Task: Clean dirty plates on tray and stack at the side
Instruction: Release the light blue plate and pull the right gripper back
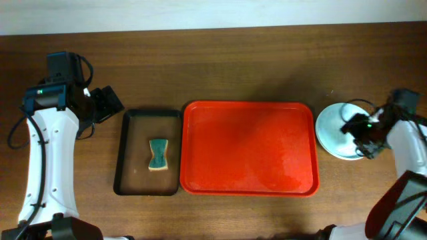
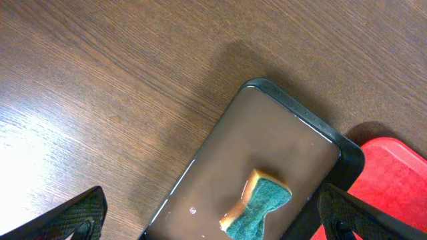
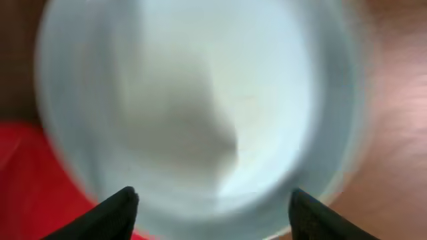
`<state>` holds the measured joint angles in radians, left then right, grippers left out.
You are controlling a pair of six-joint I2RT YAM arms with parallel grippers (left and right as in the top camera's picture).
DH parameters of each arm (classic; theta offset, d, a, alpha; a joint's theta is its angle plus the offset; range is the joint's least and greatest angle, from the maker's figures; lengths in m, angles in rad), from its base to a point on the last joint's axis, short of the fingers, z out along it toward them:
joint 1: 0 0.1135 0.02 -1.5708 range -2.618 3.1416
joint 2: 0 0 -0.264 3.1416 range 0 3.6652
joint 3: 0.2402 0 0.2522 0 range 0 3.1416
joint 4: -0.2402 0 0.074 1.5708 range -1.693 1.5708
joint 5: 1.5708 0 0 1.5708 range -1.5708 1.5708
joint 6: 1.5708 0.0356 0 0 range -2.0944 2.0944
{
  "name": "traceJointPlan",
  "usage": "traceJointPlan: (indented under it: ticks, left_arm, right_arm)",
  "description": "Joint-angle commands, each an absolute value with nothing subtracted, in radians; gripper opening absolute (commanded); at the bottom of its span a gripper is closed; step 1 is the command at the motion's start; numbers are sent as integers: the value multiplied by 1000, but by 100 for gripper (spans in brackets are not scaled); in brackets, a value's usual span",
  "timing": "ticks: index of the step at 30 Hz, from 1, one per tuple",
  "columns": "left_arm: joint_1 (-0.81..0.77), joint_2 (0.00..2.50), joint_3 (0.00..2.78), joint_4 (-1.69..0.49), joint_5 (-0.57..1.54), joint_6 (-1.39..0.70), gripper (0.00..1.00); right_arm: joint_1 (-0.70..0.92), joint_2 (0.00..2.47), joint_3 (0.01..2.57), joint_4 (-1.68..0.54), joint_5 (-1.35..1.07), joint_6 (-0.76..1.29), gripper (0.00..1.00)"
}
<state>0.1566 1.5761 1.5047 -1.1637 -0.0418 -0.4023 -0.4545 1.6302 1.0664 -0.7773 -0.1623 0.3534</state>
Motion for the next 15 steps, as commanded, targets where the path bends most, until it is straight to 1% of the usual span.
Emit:
traceJointPlan:
  ticks: [1, 2, 3, 6, 7, 8, 9, 10, 11, 12, 15]
  left_arm:
    - [160, 1555, 1513, -1165, -49, -411, 99]
    - [160, 1554, 1513, -1165, -49, -411, 99]
    - [160, 1555, 1513, -1165, -49, -411, 99]
    - [160, 1555, 1513, -1165, -49, -411, 99]
    - [160, 1555, 1513, -1165, -49, -411, 99]
    - [160, 1555, 1513, -1165, -49, -411, 99]
    - [160, 1555, 1513, -1165, -49, -411, 99]
    - [160, 1554, 1513, -1165, -49, -411, 99]
    - [160, 1555, 1513, -1165, -49, -411, 99]
    - [160, 1555, 1513, -1165, -49, -411, 99]
    - [160, 1555, 1513, -1165, -49, -411, 99]
  right_arm:
    - [-252, 1628, 1060, -777, -187, 291, 72]
    - [-145, 1628, 1060, -777, -188, 292, 72]
    - [-74, 1628, 1060, -775, -188, 292, 71]
    - [239, 1628, 1060, -742, -188, 292, 71]
    - [312, 1628, 1060, -737, -188, 292, 67]
    - [443, 1628, 1060, -727, -188, 292, 57]
    - [527, 1628, 1060, -719, -188, 292, 51]
    - [605, 1628, 1060, -717, -187, 292, 36]
    - [692, 1628, 1060, -713, -184, 292, 4]
    - [765, 1628, 1058, -682, -168, 245, 4]
    - [932, 1632, 1056, -590, -168, -94, 4]
